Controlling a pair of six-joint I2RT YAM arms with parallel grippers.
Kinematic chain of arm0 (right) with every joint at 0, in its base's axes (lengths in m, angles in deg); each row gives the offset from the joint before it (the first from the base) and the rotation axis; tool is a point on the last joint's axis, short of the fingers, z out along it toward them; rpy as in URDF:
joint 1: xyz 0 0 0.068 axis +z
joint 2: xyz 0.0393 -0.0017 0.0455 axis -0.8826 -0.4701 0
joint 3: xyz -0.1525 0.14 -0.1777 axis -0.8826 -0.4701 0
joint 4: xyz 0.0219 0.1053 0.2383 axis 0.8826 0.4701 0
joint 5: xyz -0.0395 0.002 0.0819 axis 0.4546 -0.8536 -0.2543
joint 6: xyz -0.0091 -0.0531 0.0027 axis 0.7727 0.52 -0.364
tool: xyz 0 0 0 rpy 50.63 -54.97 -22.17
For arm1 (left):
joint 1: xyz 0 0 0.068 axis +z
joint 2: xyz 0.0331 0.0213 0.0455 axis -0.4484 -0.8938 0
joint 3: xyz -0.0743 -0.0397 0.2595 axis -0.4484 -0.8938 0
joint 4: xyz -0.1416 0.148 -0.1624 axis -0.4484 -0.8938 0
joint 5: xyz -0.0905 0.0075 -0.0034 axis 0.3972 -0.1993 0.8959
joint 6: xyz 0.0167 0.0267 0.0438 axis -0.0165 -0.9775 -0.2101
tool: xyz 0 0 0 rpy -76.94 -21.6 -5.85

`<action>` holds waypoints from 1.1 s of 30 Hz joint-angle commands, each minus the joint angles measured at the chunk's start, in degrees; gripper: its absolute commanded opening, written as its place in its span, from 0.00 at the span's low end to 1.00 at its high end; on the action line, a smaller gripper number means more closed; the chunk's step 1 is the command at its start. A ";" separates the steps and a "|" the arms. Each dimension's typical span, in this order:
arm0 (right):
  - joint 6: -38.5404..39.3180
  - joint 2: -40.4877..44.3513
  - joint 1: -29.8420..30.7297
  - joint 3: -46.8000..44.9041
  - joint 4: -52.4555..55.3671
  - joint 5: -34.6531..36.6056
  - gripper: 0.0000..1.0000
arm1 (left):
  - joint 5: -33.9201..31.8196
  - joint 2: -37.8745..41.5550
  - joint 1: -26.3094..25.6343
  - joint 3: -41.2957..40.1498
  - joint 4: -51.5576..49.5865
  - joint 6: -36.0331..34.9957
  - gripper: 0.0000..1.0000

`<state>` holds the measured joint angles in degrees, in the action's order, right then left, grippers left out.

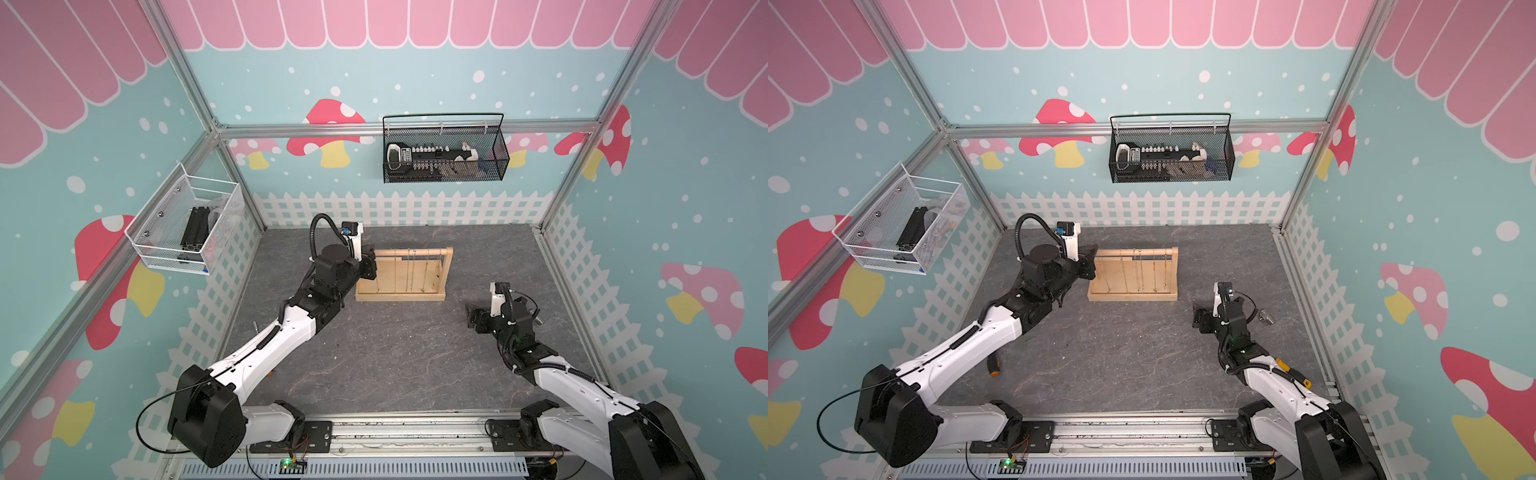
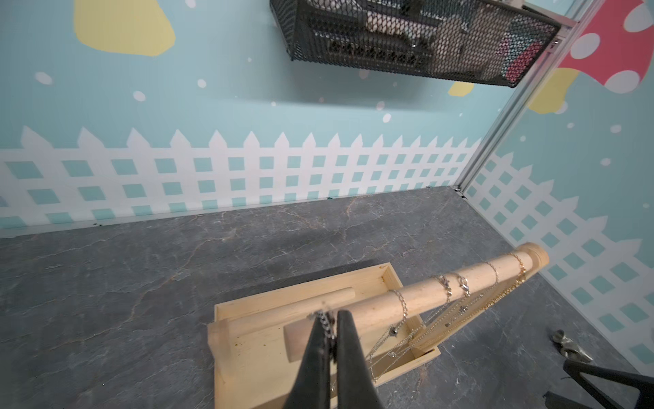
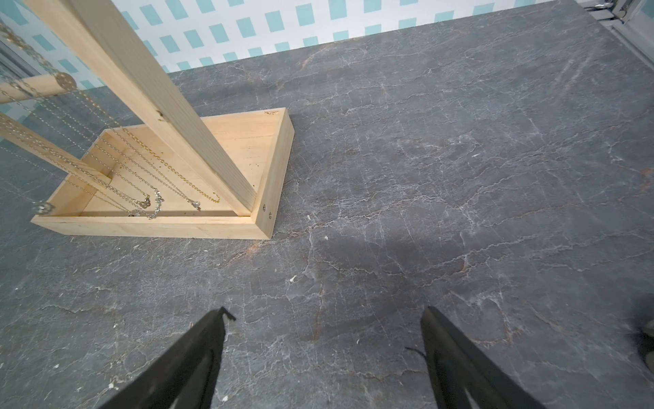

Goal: Take the necklace off the jewelry display stand
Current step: Take off the necklace from the stand, then place the necklace at the center of the board.

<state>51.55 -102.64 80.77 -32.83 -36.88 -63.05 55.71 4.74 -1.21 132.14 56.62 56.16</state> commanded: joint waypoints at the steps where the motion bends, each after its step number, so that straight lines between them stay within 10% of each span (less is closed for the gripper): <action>1: -1.14 0.13 0.25 1.30 -0.43 -0.43 0.88 | -9.36 1.75 0.26 1.33 -7.24 -1.37 0.00; 10: -1.22 0.31 0.26 1.26 0.16 -0.15 0.88 | -13.57 7.93 0.34 -0.15 -14.63 0.17 0.00; 33: -1.29 -1.63 0.30 2.26 1.39 -2.20 0.88 | 19.86 33.31 -0.34 -9.43 -38.18 18.20 0.00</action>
<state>51.35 -103.96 80.77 -31.89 -35.63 -64.71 69.26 37.68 -1.19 125.04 21.10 68.70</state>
